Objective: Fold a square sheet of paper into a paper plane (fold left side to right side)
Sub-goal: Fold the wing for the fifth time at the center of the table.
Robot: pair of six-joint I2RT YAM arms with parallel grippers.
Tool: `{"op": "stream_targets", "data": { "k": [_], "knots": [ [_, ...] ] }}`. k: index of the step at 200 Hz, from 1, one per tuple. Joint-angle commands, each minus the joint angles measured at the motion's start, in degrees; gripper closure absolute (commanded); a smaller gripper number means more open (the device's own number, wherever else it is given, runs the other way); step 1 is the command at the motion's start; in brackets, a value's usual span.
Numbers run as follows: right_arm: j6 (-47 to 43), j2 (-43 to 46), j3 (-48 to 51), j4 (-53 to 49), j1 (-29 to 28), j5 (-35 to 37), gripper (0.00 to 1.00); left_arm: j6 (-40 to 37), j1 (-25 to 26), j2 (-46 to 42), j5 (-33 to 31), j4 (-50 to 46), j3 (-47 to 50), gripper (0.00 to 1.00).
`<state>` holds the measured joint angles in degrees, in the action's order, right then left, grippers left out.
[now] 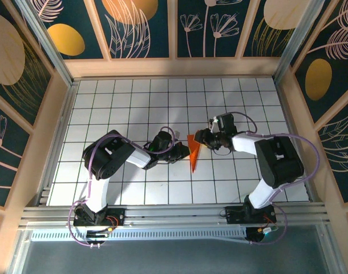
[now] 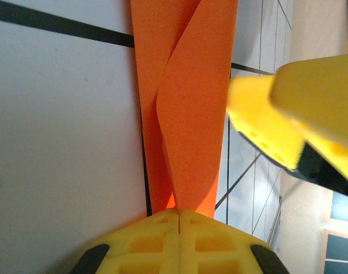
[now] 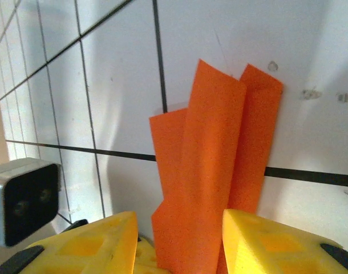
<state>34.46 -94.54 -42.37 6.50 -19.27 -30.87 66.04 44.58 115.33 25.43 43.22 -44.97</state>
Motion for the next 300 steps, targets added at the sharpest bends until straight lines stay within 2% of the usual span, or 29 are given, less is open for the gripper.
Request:
{"op": "stream_targets", "data": {
  "k": [1,21,38,48,91,300],
  "knots": [
    [-1.78,2.7,-0.07,-1.98,1.16,1.25,0.56,-1.32,0.3,2.07,-4.25,-6.47,0.14,1.0],
    [-1.88,2.66,-0.24,-1.93,1.19,0.13,0.64,-1.29,0.3,2.18,-4.25,-6.46,0.03,1.0],
    [-1.51,1.88,-0.56,-1.54,0.82,-1.62,0.8,-1.28,0.3,2.09,-4.34,-6.48,0.15,1.0],
    [-1.45,1.23,-0.9,-1.31,0.39,-2.33,0.86,-1.28,0.29,2.08,-4.42,-6.57,0.15,1.0],
    [-1.53,-1.57,-1.82,-0.98,-1.27,-2.59,0.95,-1.32,0.3,1.98,-4.68,-6.91,0.23,1.0],
    [-3.17,-4.76,-2.15,-4.46,-1.3,2.22,0.98,-1.33,0.75,3.4,-3.55,-7.41,-1.17,1.0]
  ]
}}
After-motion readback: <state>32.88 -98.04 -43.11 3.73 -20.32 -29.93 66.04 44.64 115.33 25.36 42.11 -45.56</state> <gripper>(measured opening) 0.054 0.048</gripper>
